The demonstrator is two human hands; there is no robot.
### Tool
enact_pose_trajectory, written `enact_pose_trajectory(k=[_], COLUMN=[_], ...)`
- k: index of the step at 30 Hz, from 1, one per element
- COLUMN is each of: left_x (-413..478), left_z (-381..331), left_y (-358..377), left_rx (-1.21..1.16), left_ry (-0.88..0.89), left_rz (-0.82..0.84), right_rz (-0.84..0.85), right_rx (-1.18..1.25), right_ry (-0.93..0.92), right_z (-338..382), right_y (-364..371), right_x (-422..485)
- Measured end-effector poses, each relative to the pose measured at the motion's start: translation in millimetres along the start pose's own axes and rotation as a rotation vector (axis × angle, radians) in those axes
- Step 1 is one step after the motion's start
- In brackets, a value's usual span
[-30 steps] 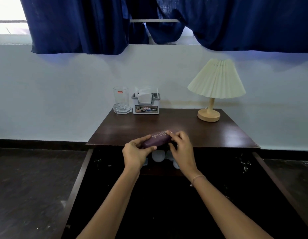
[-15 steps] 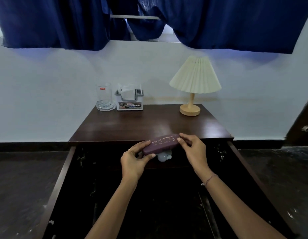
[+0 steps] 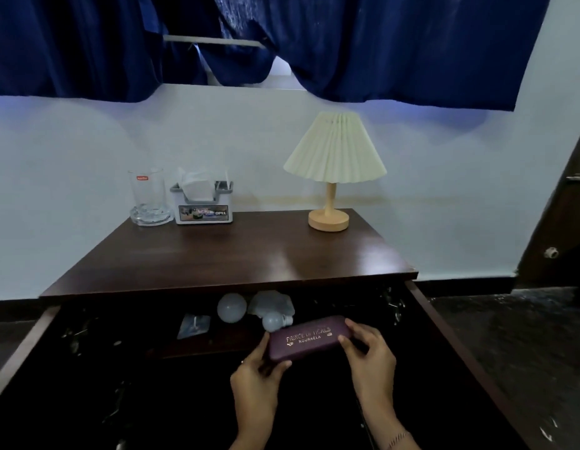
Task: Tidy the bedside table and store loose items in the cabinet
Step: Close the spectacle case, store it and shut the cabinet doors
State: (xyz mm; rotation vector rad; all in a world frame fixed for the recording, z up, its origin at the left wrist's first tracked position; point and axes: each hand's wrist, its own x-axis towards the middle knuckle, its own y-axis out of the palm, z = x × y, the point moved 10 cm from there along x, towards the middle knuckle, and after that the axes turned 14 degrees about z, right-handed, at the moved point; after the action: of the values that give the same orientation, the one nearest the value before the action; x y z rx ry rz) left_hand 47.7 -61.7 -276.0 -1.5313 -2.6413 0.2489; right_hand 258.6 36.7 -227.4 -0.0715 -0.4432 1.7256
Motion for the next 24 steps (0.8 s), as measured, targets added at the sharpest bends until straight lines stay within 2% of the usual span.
enact_pose_trajectory(k=[5, 11, 19, 24], left_x=[27, 65, 90, 90], left_z=[15, 0, -2, -9], left_y=[15, 33, 37, 41], left_rx=[0.252, 0.454, 0.491, 0.593], left_ry=[-0.047, 0.103, 0.114, 0.166], left_rz=[-0.046, 0.041, 0.024, 0.065], right_rz=[-0.034, 0.006, 0.083, 0.146], right_rx=[0.012, -0.059, -0.213, -0.354], right_ry=[0.039, 0.074, 0.061, 0.026], right_z=[-42, -72, -69, -68], right_y=[7, 19, 31, 43], right_x=[25, 46, 76, 82])
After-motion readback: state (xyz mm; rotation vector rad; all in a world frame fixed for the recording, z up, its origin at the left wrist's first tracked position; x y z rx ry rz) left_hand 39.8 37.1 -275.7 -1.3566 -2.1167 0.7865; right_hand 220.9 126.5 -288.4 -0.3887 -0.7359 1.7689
